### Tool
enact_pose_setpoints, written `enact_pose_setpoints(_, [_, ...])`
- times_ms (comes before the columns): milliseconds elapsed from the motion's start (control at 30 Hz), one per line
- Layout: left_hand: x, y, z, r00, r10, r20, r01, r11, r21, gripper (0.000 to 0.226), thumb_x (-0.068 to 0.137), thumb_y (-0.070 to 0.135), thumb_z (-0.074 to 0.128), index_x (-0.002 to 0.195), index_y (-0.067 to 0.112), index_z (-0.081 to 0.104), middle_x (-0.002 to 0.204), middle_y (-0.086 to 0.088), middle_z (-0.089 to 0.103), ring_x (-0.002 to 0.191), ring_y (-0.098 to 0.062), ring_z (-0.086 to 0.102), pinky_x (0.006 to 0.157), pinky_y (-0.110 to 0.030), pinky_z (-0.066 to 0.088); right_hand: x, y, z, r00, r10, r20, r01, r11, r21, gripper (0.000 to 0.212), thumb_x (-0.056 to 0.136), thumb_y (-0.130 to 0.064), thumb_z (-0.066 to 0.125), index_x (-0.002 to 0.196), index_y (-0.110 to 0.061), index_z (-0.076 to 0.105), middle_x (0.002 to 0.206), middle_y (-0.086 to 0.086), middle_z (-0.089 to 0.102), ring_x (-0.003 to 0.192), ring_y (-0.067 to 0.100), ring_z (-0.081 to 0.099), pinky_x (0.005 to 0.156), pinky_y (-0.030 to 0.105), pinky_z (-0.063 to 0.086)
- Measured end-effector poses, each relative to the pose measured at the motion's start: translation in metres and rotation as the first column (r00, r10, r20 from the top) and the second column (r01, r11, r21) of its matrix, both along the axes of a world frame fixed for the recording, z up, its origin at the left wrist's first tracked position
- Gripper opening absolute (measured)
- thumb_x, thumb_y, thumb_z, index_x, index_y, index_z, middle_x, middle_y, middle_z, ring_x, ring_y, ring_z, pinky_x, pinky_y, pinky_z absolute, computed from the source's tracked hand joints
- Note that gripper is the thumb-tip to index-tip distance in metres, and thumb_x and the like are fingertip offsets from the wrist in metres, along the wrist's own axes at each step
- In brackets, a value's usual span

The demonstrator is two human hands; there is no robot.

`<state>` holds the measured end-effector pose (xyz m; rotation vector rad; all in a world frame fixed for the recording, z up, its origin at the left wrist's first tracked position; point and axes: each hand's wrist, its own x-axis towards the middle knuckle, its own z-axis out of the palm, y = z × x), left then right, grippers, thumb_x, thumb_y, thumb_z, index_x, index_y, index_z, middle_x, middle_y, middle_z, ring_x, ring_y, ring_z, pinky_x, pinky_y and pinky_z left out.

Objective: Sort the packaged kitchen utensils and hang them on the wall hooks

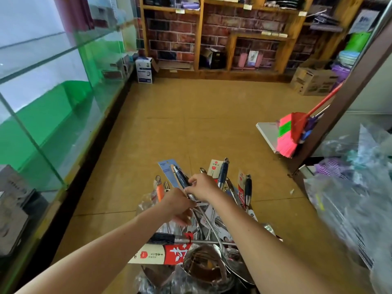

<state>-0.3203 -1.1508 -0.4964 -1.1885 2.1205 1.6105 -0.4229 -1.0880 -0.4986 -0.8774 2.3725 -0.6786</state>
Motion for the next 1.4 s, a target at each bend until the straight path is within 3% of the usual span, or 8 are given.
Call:
enact_pose_setpoints(200, [-0.002, 0.001, 0.004, 0.996, -0.085, -0.005, 0.083, 0.98, -0.182, 0.026, 0.093, 0.018, 0.061, 0.087, -0.006, 0.069, 0.075, -0.021, 0.073, 0.068, -0.031, 0.073, 0.065, -0.042, 0.062, 0.0, 0.014, 0.0, 1.0, -0.021, -0.002, 0.021, 1.0, -0.016, 0.042, 0.093, -0.029, 0.065, 0.129, -0.009, 0.057, 0.129, 0.01, 0.06, 0.114, 0.026, 0.058, 0.095, 0.037, 0.049])
enact_pose_setpoints(367, [-0.007, 0.001, 0.011, 0.987, -0.163, 0.003, 0.149, 0.897, -0.415, 0.032, 0.093, 0.03, 0.061, 0.083, 0.0, 0.07, 0.067, -0.011, 0.072, 0.057, -0.023, 0.07, 0.061, -0.032, 0.061, -0.003, 0.036, 0.009, 0.998, -0.015, -0.055, 0.013, 0.999, -0.031, 0.042, 0.097, -0.036, 0.057, 0.131, -0.012, 0.057, 0.134, 0.007, 0.058, 0.113, 0.024, 0.057, 0.087, 0.032, 0.046])
enact_pose_setpoints(433, [-0.008, 0.002, 0.017, 0.976, -0.217, 0.023, 0.188, 0.779, -0.598, 0.03, 0.094, 0.03, 0.056, 0.086, 0.006, 0.071, 0.064, -0.004, 0.066, 0.056, -0.02, 0.065, 0.057, -0.029, 0.054, -0.004, 0.047, 0.016, 0.994, -0.012, -0.11, 0.007, 0.999, -0.045, 0.044, 0.099, -0.037, 0.054, 0.134, -0.011, 0.055, 0.134, 0.007, 0.058, 0.111, 0.025, 0.058, 0.08, 0.028, 0.04])
enact_pose_setpoints(533, [-0.007, 0.007, 0.027, 0.968, -0.252, 0.009, 0.165, 0.607, -0.778, 0.029, 0.095, 0.039, 0.05, 0.101, 0.018, 0.069, 0.076, 0.002, 0.066, 0.069, -0.02, 0.066, 0.06, -0.03, 0.054, -0.006, 0.064, 0.028, 0.984, -0.008, -0.18, -0.006, 0.997, -0.075, 0.052, 0.099, -0.041, 0.053, 0.141, -0.011, 0.049, 0.139, 0.01, 0.054, 0.121, 0.028, 0.055, 0.091, 0.034, 0.047])
enact_pose_setpoints(633, [-0.007, 0.016, 0.04, 0.948, -0.318, 0.015, 0.163, 0.445, -0.881, 0.047, 0.097, 0.05, 0.044, 0.135, 0.022, 0.05, 0.121, -0.003, 0.063, 0.107, -0.024, 0.061, 0.084, -0.038, 0.052, -0.007, 0.083, 0.042, 0.952, -0.016, -0.305, -0.006, 0.998, -0.07, 0.061, 0.099, -0.048, 0.049, 0.148, -0.013, 0.04, 0.148, 0.01, 0.046, 0.133, 0.03, 0.044, 0.105, 0.041, 0.042])
enact_pose_setpoints(767, [-0.008, 0.027, 0.063, 0.924, -0.359, 0.133, 0.196, 0.144, -0.97, 0.074, 0.095, 0.065, 0.028, 0.155, 0.024, 0.014, 0.159, -0.013, 0.021, 0.146, -0.033, 0.019, 0.118, -0.05, 0.016, -0.013, 0.111, 0.055, 0.824, -0.069, -0.563, 0.017, 0.995, -0.096, 0.069, 0.098, -0.058, 0.041, 0.152, -0.017, 0.03, 0.157, 0.009, 0.033, 0.146, 0.028, 0.025, 0.118, 0.047, 0.024])
enact_pose_setpoints(967, [-0.018, 0.051, 0.107, 0.911, -0.365, 0.194, 0.208, 0.0, -0.978, 0.08, 0.093, 0.071, 0.015, 0.156, 0.024, 0.004, 0.163, -0.015, -0.001, 0.149, -0.036, -0.005, 0.12, -0.055, -0.004, -0.01, 0.146, 0.082, 0.772, -0.185, -0.608, 0.099, 0.98, -0.173, 0.07, 0.098, -0.06, 0.036, 0.154, -0.019, 0.024, 0.162, 0.011, 0.02, 0.15, 0.031, 0.015, 0.121, 0.051, 0.016])
enact_pose_setpoints(1400, [-0.006, 0.098, 0.129, 0.936, -0.308, 0.171, 0.168, -0.037, -0.985, 0.079, 0.093, 0.071, 0.015, 0.155, 0.022, 0.013, 0.162, -0.016, 0.007, 0.149, -0.037, 0.0, 0.119, -0.056, -0.003, 0.006, 0.206, 0.113, 0.748, -0.239, -0.62, 0.122, 0.967, -0.225, 0.073, 0.098, -0.063, 0.03, 0.155, -0.018, 0.023, 0.161, 0.013, 0.022, 0.149, 0.031, 0.016, 0.12, 0.051, 0.016])
